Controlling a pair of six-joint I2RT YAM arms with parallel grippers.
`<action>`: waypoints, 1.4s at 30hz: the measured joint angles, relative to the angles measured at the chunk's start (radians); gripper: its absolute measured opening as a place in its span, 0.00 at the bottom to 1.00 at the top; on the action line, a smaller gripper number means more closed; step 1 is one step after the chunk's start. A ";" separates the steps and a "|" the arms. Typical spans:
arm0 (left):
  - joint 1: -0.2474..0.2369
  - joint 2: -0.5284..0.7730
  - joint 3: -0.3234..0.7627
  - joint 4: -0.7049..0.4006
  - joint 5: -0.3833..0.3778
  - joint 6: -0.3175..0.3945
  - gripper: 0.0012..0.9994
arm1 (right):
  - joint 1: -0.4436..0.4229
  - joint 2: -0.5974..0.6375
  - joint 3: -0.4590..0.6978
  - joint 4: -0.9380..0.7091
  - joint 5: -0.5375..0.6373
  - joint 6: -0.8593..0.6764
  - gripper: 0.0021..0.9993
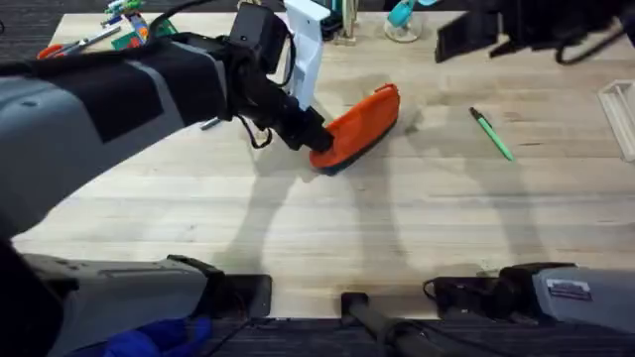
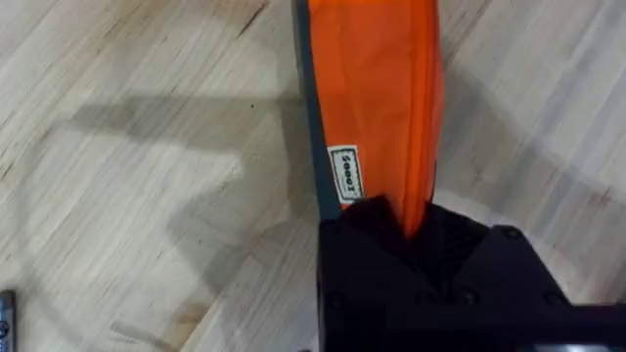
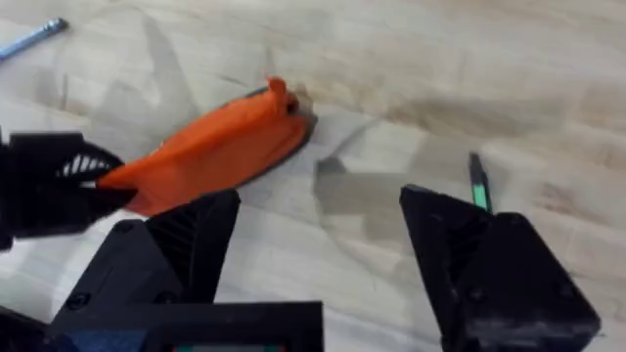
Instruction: Unzip the bag, pick up the pens from the table one at a time and place them inside, then zip the bag closed.
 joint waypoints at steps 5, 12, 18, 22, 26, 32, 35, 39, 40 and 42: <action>0.000 0.000 0.000 0.000 0.000 0.000 0.04 | 0.024 0.137 0.095 0.001 -0.022 0.000 1.00; 0.000 0.000 0.000 0.000 0.000 0.000 0.04 | 0.054 0.286 0.146 0.003 -0.084 0.000 1.00; 0.000 0.000 0.000 0.000 0.000 0.000 0.04 | 0.076 0.381 0.146 0.033 -0.097 0.000 1.00; 0.000 0.000 0.000 0.000 0.000 0.000 0.04 | 0.091 0.418 0.146 0.060 -0.099 0.000 1.00; 0.000 0.000 0.000 0.000 0.000 0.000 0.04 | 0.101 0.444 0.146 0.079 -0.104 0.000 1.00; 0.000 0.000 0.000 0.000 0.000 0.000 0.04 | 0.106 0.491 0.146 0.104 -0.113 0.000 1.00; 0.000 0.000 0.000 0.000 0.000 0.000 0.04 | 0.106 0.511 0.146 0.112 -0.132 0.000 1.00; 0.000 0.000 0.000 0.000 0.000 0.000 0.04 | 0.107 0.528 0.146 0.114 -0.143 0.001 1.00; 0.000 0.000 0.000 0.000 0.000 0.000 0.04 | 0.107 0.533 0.146 0.113 -0.146 0.000 1.00; 0.000 0.000 0.000 0.000 0.000 0.000 0.04 | 0.108 0.546 0.146 0.111 -0.149 0.001 1.00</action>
